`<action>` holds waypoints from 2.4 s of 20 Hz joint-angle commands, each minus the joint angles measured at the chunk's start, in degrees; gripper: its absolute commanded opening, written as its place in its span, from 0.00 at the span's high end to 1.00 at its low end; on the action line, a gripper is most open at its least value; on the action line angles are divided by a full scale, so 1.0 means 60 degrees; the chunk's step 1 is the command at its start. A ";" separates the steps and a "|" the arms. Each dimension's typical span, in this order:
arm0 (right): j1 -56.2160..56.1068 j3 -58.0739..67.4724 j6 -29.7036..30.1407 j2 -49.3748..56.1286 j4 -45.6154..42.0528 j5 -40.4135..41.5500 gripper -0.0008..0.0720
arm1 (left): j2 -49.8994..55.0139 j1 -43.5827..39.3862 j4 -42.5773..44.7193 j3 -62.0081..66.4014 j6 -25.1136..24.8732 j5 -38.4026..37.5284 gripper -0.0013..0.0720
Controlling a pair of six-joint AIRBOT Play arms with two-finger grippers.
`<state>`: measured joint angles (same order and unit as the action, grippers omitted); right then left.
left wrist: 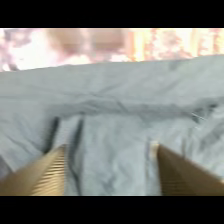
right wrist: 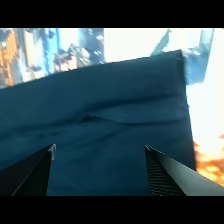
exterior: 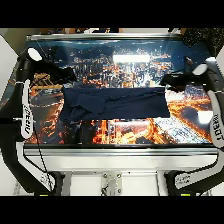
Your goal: Fold the clothes and pants, and hang the long-sleeved shirts on hangers.
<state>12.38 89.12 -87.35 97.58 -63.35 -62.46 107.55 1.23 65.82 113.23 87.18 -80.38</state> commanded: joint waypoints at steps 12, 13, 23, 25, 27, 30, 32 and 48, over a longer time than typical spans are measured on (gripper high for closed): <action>0.2648 0.0153 0.3322 0.2885 0.2779 -0.3104 0.17 | -0.1147 -0.3410 0.0011 -0.3009 0.0153 0.1938 0.96; 0.2452 0.0153 0.3322 0.2983 0.2874 -0.3089 0.19 | -0.1137 -0.3530 0.0015 -0.3024 0.0153 0.1974 0.96; 0.1075 0.0157 0.3355 0.3169 0.3348 -0.2852 0.84 | -0.1137 -0.3679 0.0015 -0.3024 0.0153 0.2084 0.96; 0.1089 0.0157 0.3348 0.3122 0.3330 -0.2849 0.97 | -0.1104 -0.3690 0.0015 -0.3024 0.0153 0.2084 0.96; 0.1162 0.0193 0.3238 0.2911 0.3140 -0.2852 0.97 | -0.1005 -0.3690 0.0015 -0.3024 0.0197 0.2095 0.96; 0.1180 0.0750 0.2466 0.2284 0.1989 -0.2940 0.97 | -0.0525 -0.3741 0.0007 -0.2845 0.0302 0.2160 0.96; 0.1082 0.1472 0.1974 0.1836 0.1169 -0.3202 0.97 | 0.0131 -0.3912 0.0000 -0.2295 0.0306 0.2102 0.96; -0.1147 0.4677 0.0255 0.0040 0.0663 -0.5067 0.97 | 0.2998 -0.5377 -0.0007 0.0251 0.0831 0.2736 0.96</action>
<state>7.84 116.55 -85.12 99.22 -59.27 -92.64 125.14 -30.70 65.80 115.04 91.72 -64.88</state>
